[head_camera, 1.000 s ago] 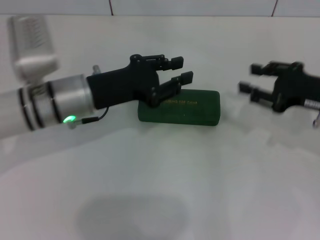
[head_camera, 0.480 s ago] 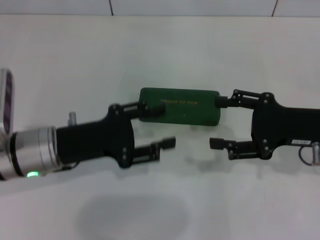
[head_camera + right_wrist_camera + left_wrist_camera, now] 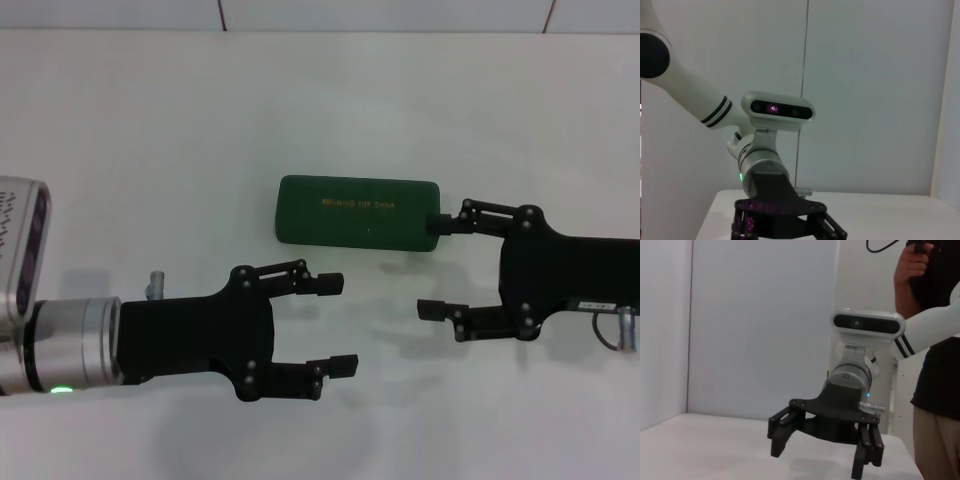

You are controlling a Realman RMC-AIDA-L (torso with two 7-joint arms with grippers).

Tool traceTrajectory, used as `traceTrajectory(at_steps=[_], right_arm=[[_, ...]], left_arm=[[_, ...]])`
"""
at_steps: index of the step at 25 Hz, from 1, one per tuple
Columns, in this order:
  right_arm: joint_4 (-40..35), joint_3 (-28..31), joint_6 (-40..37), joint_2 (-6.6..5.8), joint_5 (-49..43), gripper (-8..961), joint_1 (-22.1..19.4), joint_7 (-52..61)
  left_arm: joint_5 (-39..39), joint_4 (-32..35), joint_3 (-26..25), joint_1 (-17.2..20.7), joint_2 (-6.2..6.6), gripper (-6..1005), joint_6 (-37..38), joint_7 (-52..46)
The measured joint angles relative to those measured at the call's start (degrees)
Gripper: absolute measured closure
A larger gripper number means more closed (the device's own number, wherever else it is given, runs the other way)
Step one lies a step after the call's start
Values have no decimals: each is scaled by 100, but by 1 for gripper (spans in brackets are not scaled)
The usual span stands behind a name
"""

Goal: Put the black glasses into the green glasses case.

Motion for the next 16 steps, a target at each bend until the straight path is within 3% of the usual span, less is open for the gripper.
traceTrajectory(at_steps=[9,16], right_arm=[[26,-61,49,12,23,143,-80,-286],[68,-42,72,13,31,143,-82,-325]], left_arm=[[-30,32,-29,13,14,197,-5,146],[-39,9,-443,46,7,197,16,203]])
